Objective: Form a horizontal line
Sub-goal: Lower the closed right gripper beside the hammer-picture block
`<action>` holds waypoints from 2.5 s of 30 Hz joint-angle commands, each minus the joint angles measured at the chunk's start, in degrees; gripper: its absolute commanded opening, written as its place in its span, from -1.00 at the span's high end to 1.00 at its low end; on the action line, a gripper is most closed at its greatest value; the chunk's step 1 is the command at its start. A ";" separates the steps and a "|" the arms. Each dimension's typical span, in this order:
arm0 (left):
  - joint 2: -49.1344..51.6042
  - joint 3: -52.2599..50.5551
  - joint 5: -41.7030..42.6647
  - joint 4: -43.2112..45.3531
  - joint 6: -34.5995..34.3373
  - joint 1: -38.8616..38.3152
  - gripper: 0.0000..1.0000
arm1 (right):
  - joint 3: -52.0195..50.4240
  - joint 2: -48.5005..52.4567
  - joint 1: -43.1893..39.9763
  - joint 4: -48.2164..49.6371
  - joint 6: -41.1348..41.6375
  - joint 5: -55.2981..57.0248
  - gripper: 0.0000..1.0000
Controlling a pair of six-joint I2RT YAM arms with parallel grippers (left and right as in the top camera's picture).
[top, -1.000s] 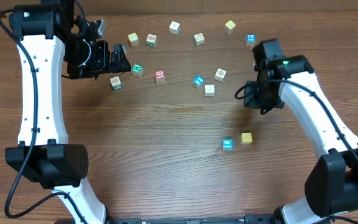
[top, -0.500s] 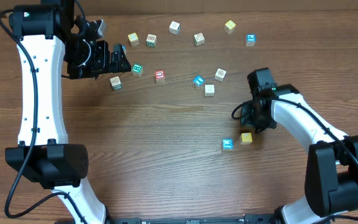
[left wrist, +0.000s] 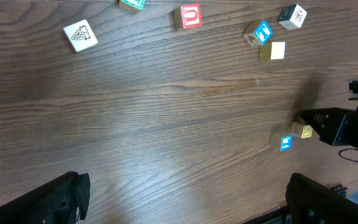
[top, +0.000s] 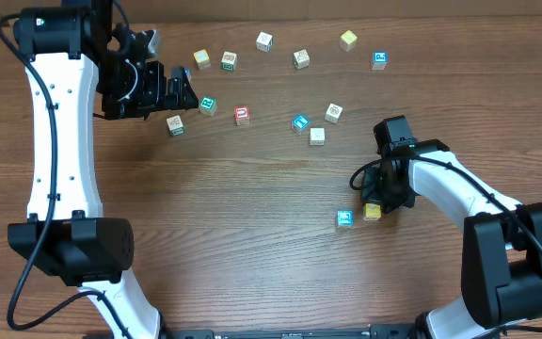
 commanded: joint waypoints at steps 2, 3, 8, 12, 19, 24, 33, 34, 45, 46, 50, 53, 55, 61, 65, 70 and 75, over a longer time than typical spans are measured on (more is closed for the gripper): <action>0.55 1.18 0.02 0.09 -0.13 -0.48 -0.99 | -0.26 0.59 -0.20 -0.04 -0.42 -3.43 0.93; 0.55 1.18 0.02 0.09 -0.13 -0.48 -0.99 | -0.26 0.59 -0.20 -0.02 -0.44 -3.43 0.93; 0.55 1.18 0.02 0.09 -0.13 -0.50 -0.99 | -0.26 0.59 -0.20 -0.02 -0.42 -3.48 0.93; 0.55 1.18 0.00 0.09 -0.13 -0.48 -0.99 | -0.26 0.59 -0.20 0.31 -0.11 -3.65 0.93; 0.55 1.18 0.00 0.09 -0.13 -0.48 -0.99 | -0.26 0.59 -0.28 4.94 0.09 -2.80 0.92; 0.55 1.18 0.02 0.09 -0.13 -0.48 -0.99 | -0.26 0.59 -0.33 6.03 2.25 2.67 0.93; 0.55 1.18 0.02 0.09 -0.13 -0.50 -0.99 | -0.26 0.59 -0.31 2.45 3.04 -4.85 0.92; 0.55 1.18 0.00 0.09 -0.13 -0.48 -0.99 | -0.28 0.59 -0.31 2.45 3.04 -6.19 0.92; 0.55 1.18 0.02 0.09 -0.13 -0.55 -0.99 | -0.31 0.59 0.02 1.31 3.08 -8.79 0.93; 0.55 1.18 0.00 0.09 -0.13 -0.52 -0.99 | -0.31 0.59 0.02 1.11 3.08 -8.79 0.93; 0.55 1.18 0.00 0.09 -0.13 -0.52 -0.99 | -0.31 0.59 0.00 0.96 3.08 -8.74 0.93; 0.55 1.18 0.02 0.09 -0.13 -0.52 -0.99 | -0.31 0.59 0.00 0.79 3.08 -8.79 0.93; 0.55 1.18 0.02 0.09 -0.13 -0.52 -0.99 | -0.31 0.59 0.00 0.59 3.08 -8.79 0.93; 0.55 1.18 0.00 0.09 -0.13 -0.52 -0.99 | -0.31 0.59 0.00 -0.26 3.08 -8.76 0.93; 0.55 1.18 0.02 0.09 -0.13 -0.55 -0.99 | -0.31 0.59 0.00 -0.17 3.08 -8.76 0.93; 0.55 1.18 0.00 0.09 -0.13 -0.52 -0.99 | -0.31 0.59 0.00 2.84 3.08 -6.67 0.93; 0.55 1.18 0.00 0.09 -0.13 -0.52 -0.99 | -0.31 0.59 -0.13 8.37 3.13 -1.81 0.93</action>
